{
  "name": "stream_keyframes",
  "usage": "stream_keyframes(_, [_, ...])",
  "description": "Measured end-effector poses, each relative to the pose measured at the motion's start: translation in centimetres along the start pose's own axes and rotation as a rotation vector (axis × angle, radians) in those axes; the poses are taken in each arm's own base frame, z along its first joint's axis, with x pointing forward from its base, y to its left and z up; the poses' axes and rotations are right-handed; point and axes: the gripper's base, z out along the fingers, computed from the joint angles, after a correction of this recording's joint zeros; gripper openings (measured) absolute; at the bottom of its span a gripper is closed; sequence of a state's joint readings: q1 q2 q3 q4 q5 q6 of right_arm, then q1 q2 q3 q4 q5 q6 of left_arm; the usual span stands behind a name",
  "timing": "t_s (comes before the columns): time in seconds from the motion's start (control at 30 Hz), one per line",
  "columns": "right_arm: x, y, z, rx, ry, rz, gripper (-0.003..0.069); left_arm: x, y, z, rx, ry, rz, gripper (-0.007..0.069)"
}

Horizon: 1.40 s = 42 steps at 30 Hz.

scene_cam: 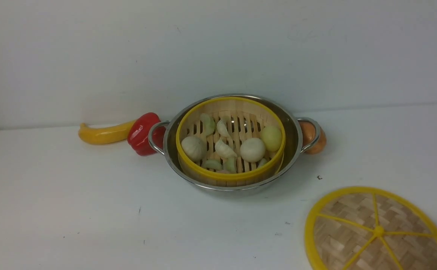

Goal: Place the steamer in the pot on the white table, and put the lid on the steamer.
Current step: 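Move the gripper down to the bamboo steamer lid and grasp its center knob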

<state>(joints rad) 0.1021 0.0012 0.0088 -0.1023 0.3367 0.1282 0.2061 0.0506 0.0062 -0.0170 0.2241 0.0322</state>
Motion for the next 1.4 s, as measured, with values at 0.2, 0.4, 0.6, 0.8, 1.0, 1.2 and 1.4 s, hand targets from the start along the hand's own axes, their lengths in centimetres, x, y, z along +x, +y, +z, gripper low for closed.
stream_keyframes(0.2, [-0.04,0.0,0.0,-0.001,-0.004,0.0,0.0244,0.81,-0.09,-0.37,0.015,0.065,0.007,0.0069])
stream_keyframes(0.4, [-0.03,0.0,0.0,0.0,-0.004,0.0,0.0244,0.88,-0.09,-0.37,0.015,0.072,0.009,0.0074])
stream_keyframes(0.6, [-0.03,0.0,0.0,0.0,-0.004,0.0,0.0244,0.88,-0.09,-0.37,0.015,0.072,0.009,0.0083])
stream_keyframes(0.8, [-0.03,0.0,0.0,0.0,-0.004,0.0,0.0244,0.88,-0.09,-0.37,0.015,0.072,0.009,0.0083])
stream_keyframes(1.0, [-0.03,0.0,0.0,0.0,-0.004,0.0,0.0244,0.88,-0.09,-0.37,0.015,0.072,0.009,0.0083])
stream_keyframes(1.2, [-0.03,0.0,0.0,0.0,-0.004,0.0,0.0244,0.88,-0.09,-0.37,0.015,0.072,0.009,0.0083])
stream_keyframes(1.4, [-0.03,0.0,0.0,0.0,-0.004,0.0,0.0244,0.88,-0.09,-0.37,0.015,0.072,0.009,0.0083])
